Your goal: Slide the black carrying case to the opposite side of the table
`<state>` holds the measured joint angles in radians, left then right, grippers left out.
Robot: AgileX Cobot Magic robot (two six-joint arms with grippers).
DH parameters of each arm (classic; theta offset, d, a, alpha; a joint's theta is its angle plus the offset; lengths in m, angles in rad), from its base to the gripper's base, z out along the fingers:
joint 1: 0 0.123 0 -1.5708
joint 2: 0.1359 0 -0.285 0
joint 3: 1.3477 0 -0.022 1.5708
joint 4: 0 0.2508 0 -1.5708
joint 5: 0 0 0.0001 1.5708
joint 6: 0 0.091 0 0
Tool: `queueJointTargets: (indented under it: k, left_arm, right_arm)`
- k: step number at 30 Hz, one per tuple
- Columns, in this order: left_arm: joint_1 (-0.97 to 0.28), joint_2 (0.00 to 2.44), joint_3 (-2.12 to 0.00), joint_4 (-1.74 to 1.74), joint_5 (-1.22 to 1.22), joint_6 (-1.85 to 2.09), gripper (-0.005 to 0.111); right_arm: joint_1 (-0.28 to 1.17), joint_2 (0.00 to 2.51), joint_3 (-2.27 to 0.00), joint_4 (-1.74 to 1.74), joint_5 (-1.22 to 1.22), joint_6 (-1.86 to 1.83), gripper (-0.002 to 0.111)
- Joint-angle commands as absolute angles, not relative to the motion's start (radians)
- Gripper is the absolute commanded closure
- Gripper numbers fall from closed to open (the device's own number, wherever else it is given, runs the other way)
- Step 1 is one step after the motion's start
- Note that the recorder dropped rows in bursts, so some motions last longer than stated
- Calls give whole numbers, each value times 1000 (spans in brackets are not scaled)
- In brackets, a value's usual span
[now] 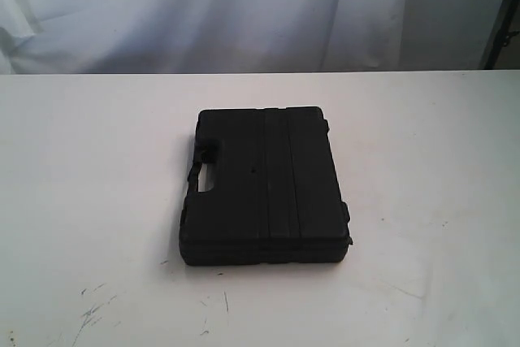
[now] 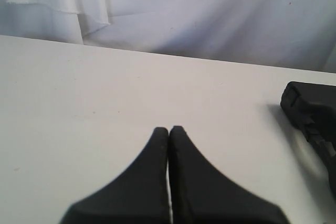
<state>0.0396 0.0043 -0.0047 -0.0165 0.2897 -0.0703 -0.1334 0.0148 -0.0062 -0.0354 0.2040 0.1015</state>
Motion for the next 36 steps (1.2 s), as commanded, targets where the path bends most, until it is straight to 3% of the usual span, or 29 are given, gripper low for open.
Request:
queueJointTargets:
  k: [1, 8, 36]
  left_arm:
    - [43, 0, 0, -17, 284, -71, 107]
    - [43, 0, 0, -17, 284, -71, 107]
    - [43, 0, 0, -17, 284, -71, 107]
  right_arm:
    - [-141, 6, 0, -37, 221, 90, 108]
    - [-141, 0, 0, -37, 339, 48, 108]
    - [-103, 0, 0, -37, 347, 0, 108]
